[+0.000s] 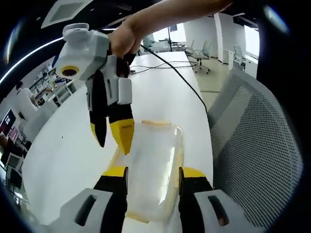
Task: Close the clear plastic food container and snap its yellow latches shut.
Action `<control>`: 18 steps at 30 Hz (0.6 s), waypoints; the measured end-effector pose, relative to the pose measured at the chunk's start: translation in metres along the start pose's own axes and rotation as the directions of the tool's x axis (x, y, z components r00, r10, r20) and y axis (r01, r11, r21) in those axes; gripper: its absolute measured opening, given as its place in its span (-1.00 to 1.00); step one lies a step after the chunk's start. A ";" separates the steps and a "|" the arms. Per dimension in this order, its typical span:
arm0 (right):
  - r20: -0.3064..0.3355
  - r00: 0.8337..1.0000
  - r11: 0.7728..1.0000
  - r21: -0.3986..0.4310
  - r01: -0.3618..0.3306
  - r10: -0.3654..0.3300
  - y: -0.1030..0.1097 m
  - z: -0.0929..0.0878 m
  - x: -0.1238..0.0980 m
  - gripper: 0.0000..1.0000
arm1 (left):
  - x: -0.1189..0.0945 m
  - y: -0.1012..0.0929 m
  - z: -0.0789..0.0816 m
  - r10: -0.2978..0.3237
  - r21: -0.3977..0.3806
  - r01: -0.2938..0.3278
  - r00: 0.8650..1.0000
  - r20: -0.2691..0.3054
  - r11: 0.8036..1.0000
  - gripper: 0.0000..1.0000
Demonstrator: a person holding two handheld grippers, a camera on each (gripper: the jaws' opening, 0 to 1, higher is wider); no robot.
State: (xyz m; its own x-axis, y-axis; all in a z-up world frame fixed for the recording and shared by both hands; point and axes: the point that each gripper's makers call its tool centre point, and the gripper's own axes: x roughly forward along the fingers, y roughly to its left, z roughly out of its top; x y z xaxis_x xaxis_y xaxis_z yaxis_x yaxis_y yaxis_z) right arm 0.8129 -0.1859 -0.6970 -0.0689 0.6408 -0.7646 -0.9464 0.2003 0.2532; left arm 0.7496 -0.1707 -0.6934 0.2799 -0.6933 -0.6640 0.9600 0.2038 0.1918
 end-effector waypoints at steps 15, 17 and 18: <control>0.051 0.992 0.993 0.015 0.113 -0.114 0.008 -0.016 -0.024 0.03 | -0.014 0.012 -0.021 0.041 -0.180 -0.046 0.999 -0.033 0.983 0.11; 0.060 0.990 0.991 0.028 0.129 -0.131 0.010 -0.019 -0.027 0.06 | -0.015 0.011 -0.022 0.043 -0.188 -0.050 0.998 -0.037 0.981 0.17; 0.064 0.988 0.990 0.028 0.136 -0.137 0.011 -0.020 -0.028 0.07 | -0.016 0.011 -0.023 0.045 -0.196 -0.052 0.998 -0.038 0.979 0.18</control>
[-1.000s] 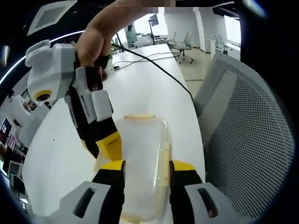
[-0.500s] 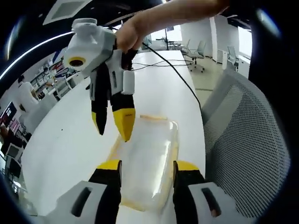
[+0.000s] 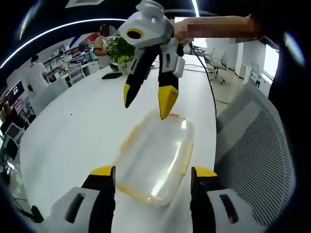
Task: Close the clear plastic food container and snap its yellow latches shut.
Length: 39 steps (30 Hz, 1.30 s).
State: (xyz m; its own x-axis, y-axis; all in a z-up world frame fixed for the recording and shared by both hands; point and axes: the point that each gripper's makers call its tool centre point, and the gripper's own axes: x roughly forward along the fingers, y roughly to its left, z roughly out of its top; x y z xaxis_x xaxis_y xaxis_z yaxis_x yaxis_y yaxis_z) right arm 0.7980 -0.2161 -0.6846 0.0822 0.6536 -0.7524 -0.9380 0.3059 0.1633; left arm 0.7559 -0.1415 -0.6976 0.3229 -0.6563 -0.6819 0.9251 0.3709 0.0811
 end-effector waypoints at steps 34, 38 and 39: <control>0.088 0.953 0.955 0.078 0.285 -0.291 0.032 -0.059 -0.011 0.13 | 0.004 -0.003 -0.026 0.091 -0.113 -0.089 0.996 0.012 0.990 0.37; 0.118 0.939 0.942 0.134 0.309 -0.324 0.031 -0.060 -0.008 0.11 | 0.006 -0.004 -0.030 0.104 -0.128 -0.103 0.995 0.006 0.986 0.35; 0.117 0.936 0.939 0.137 0.316 -0.332 0.031 -0.061 -0.007 0.11 | 0.006 -0.004 -0.031 0.107 -0.127 -0.105 0.994 0.004 0.986 0.34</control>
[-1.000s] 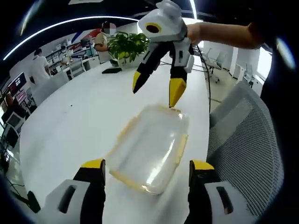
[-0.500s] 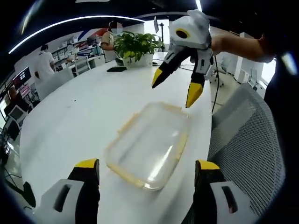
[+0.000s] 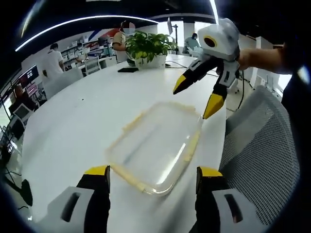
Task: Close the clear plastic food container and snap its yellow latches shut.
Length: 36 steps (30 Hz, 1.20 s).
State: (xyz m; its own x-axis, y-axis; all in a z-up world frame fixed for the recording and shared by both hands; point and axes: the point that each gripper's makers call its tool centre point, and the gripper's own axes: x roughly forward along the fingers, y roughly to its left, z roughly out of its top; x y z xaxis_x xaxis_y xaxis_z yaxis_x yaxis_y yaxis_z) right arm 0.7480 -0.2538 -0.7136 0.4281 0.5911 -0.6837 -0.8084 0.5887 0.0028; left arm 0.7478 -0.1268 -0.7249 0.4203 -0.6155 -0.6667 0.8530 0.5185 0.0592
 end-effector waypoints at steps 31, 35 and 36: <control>0.050 0.998 0.996 0.082 0.023 -0.027 0.010 0.000 0.013 0.03 | 0.009 0.007 -0.009 0.074 -0.056 -0.075 0.997 -0.017 0.996 0.06; 0.043 0.999 0.997 0.080 0.022 -0.026 0.008 0.001 0.014 0.03 | 0.010 0.009 -0.008 0.074 -0.057 -0.076 0.997 -0.023 0.995 0.06; 0.042 0.999 0.996 0.081 0.023 -0.026 0.008 0.002 0.014 0.03 | 0.011 0.009 -0.008 0.075 -0.058 -0.076 0.997 -0.024 0.995 0.06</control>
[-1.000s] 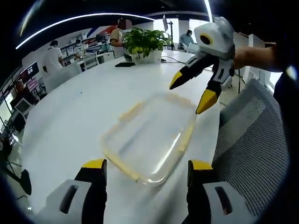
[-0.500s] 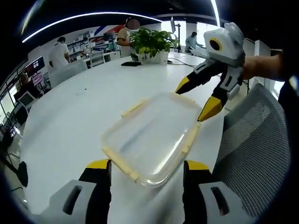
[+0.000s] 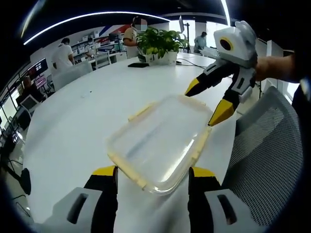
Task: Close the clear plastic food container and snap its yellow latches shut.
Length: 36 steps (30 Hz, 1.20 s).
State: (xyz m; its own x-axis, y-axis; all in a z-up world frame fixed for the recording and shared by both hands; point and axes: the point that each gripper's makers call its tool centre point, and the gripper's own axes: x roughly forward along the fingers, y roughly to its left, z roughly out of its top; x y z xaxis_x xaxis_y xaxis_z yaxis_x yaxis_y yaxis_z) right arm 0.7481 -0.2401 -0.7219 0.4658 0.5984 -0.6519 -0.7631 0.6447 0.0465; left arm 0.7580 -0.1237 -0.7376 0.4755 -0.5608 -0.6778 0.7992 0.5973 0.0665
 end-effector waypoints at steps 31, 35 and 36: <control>-0.016 1.000 1.000 0.012 0.017 -0.017 -0.032 0.016 0.018 0.04 | 0.023 0.032 0.016 -0.002 -0.004 0.002 1.000 -0.021 1.000 0.05; -0.019 1.000 1.000 0.009 0.016 -0.016 -0.038 0.020 0.022 0.04 | 0.026 0.038 0.019 -0.001 -0.004 0.001 1.000 -0.022 1.000 0.05; -0.021 1.000 1.000 0.009 0.016 -0.016 -0.040 0.021 0.023 0.04 | 0.027 0.040 0.020 -0.002 -0.004 0.002 1.000 -0.023 1.000 0.05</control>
State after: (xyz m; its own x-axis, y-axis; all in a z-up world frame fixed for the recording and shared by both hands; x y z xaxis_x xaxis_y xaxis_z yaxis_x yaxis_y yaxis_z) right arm 0.7991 -0.2421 -0.7231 0.4684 0.5778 -0.6684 -0.7513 0.6586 0.0428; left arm 0.8099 -0.1264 -0.7391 0.4656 -0.5484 -0.6946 0.7986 0.5987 0.0625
